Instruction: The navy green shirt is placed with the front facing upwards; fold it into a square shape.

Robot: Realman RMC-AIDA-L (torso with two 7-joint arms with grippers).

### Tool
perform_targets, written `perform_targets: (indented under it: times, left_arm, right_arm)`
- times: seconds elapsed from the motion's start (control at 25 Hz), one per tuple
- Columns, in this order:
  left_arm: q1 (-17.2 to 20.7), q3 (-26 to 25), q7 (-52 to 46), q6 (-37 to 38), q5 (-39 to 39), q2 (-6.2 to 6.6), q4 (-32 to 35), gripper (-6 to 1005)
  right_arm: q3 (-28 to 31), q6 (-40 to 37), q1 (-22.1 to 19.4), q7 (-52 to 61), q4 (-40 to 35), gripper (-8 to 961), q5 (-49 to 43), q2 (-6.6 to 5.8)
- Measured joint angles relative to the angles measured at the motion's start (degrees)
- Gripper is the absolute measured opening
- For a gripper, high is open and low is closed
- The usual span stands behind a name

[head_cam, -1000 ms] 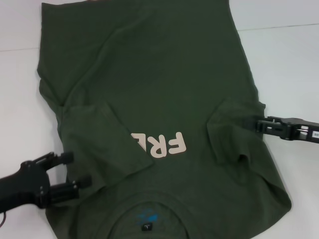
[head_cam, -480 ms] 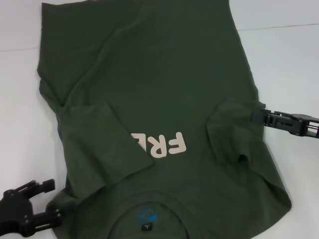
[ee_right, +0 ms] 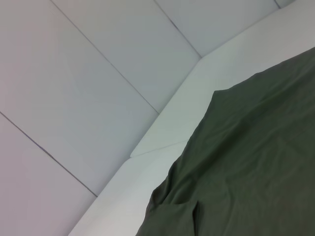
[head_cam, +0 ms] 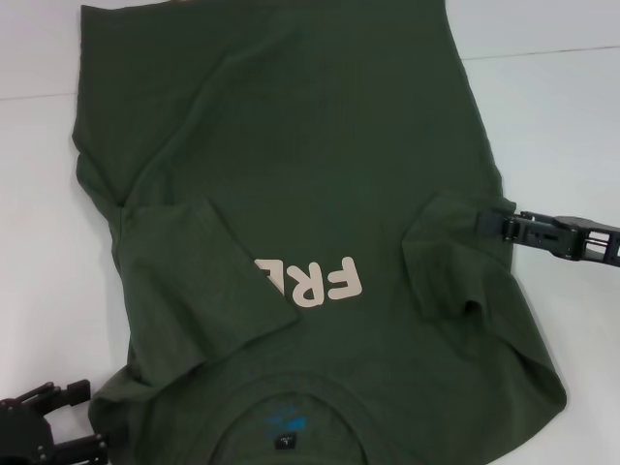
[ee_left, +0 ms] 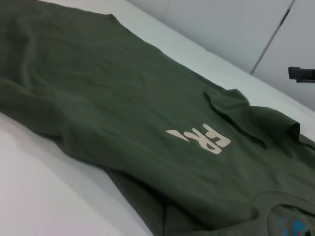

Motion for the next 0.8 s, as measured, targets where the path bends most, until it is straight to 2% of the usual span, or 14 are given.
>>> perform_targets:
  times: [0.8]
  left_arm:
    - [-1.3,0.8,-0.1,-3.6,0.7,0.06,-2.3,899]
  right_arm:
    - [0.0,-0.1,1.3,0.7,0.0,712,0.0,-0.13]
